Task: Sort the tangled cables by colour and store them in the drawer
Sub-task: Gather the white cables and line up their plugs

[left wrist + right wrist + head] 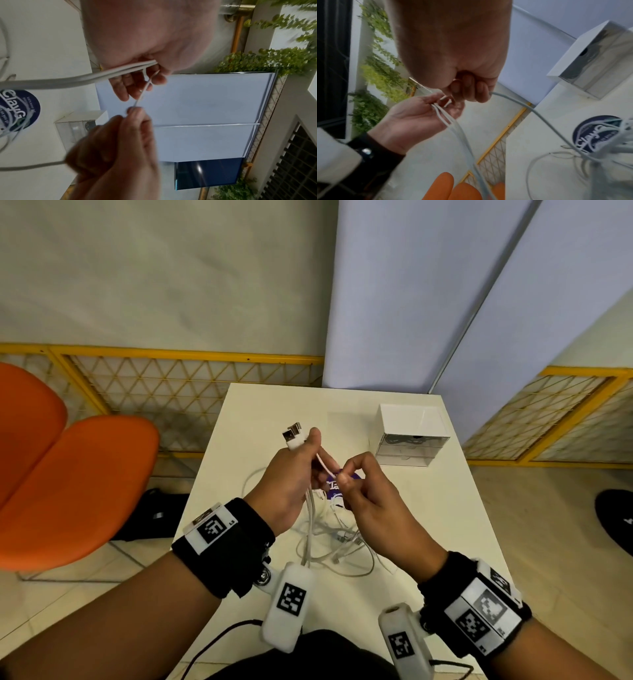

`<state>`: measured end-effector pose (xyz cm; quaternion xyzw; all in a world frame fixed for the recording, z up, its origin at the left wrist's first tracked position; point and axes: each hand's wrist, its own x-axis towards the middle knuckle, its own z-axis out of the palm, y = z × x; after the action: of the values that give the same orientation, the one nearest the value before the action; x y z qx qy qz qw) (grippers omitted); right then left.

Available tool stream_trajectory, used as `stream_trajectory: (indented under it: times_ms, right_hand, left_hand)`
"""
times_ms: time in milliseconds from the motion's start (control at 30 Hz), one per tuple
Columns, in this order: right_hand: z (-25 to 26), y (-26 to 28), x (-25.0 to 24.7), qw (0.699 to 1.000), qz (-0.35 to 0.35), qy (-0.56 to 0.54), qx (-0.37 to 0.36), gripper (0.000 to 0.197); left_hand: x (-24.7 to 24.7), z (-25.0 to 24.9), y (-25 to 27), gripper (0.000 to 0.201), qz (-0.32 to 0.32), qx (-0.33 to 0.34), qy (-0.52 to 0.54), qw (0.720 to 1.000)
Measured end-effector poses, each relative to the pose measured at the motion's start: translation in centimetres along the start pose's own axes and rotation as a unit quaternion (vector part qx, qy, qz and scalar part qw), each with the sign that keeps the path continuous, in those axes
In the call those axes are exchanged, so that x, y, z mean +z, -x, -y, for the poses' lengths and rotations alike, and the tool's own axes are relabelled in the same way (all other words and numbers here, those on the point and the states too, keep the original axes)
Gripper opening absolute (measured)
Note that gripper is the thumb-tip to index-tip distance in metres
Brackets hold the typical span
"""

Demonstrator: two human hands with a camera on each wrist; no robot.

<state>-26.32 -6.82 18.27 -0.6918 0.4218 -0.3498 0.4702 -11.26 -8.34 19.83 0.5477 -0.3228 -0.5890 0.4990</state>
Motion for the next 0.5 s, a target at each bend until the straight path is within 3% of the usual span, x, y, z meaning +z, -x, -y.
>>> stream_trajectory:
  times_ms: [200,400,500]
  right_hand:
    - [-4.6,0.3,-0.3,0.997,0.059,0.042,0.02,0.031]
    - [-10.1,-0.2,-0.8,0.99,0.055,0.089,0.093,0.041]
    - [-11.7,-0.7,-0.4,0.985,0.067,0.117,0.108,0.045]
  left_hand:
    - [-0.5,-2.2,-0.2,0.055,0.018,0.02,0.146,0.989]
    - [-2.5,-5.2,0.0,0.053,0.028,0.039,0.185,0.982]
    - [-3.1,-5.7,0.5,0.05,0.042,0.016,0.143,0.989]
